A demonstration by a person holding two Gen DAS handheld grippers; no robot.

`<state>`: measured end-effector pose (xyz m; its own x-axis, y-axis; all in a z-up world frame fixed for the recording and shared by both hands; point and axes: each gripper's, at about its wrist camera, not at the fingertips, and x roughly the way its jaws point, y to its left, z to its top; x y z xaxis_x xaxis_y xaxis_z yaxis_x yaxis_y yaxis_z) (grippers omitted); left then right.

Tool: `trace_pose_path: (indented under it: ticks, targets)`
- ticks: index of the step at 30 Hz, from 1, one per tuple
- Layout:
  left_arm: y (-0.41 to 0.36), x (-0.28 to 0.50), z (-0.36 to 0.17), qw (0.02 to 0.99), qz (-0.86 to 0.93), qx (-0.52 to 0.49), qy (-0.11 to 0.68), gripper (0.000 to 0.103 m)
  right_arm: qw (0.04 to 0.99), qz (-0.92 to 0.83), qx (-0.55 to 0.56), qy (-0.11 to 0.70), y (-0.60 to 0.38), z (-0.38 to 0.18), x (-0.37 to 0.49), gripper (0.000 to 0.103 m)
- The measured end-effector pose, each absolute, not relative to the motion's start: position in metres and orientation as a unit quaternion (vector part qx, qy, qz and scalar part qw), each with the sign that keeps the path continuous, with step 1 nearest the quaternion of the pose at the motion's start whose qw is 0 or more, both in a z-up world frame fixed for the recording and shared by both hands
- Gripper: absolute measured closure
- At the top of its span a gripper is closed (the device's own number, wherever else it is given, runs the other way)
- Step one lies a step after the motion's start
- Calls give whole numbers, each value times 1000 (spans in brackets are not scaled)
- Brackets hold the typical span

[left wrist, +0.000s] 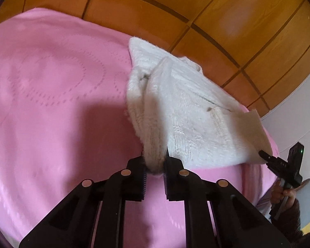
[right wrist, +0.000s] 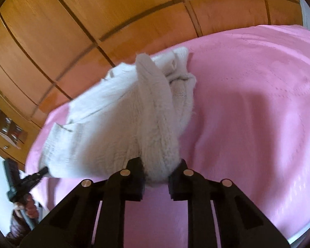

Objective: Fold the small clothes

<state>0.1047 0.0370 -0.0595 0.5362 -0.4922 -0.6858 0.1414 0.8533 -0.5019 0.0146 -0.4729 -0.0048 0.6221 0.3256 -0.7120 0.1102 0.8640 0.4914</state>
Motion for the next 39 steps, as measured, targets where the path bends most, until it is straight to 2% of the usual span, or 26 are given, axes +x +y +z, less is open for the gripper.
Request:
trace_pose_path:
  ticks: [6,11,13,18,20,21,22,24,28,29,30,31,32,33,39]
  targets:
    - [49,54,-57,842,-196,-200,461,92,859,75,248,441,-466,7,-42,89]
    - [54,-2,-70,817,-194,-189,509,91,832,62,255,489,-474,-13,-91,88]
    - [50,-8,-72,828,-153,-144,520,84,828,47,242,503,-474,-18,-98,83]
    - [46,-3,-36,869,-161,-117,454,84,866,-2,187,463,-471,13,-88,64]
    - [31,2,-24,875,-196,-102,430,84,880,19,167,444,-458,25,-79,61]
    - [22,5,-21,878,-205,-93,422,80,884,33,158,438,-448,28,-74,60]
    - [7,14,-20,878,-216,-79,419,63,886,52,149,436,-434,28,-64,60]
    - [-11,24,-24,879,-229,-64,414,49,886,74,127,439,-410,21,-48,58]
    - [-39,53,-46,865,-238,-34,441,48,877,82,74,468,-370,-10,-12,59]
    - [-45,60,-53,861,-235,-27,450,48,875,77,59,475,-365,-18,-8,65]
    - [-52,66,-59,856,-238,-21,458,63,874,75,42,477,-361,-25,-5,81]
    - [-56,67,-66,855,-236,-5,462,85,875,78,37,476,-357,-27,-5,89]
    - [-57,66,-70,860,-228,12,457,90,875,81,36,476,-357,-26,-6,97]
    - [-56,65,-71,862,-228,14,451,99,875,83,40,476,-358,-24,-7,98]
    - [-27,63,-45,886,-223,-60,403,100,901,76,87,419,-379,21,-11,99]
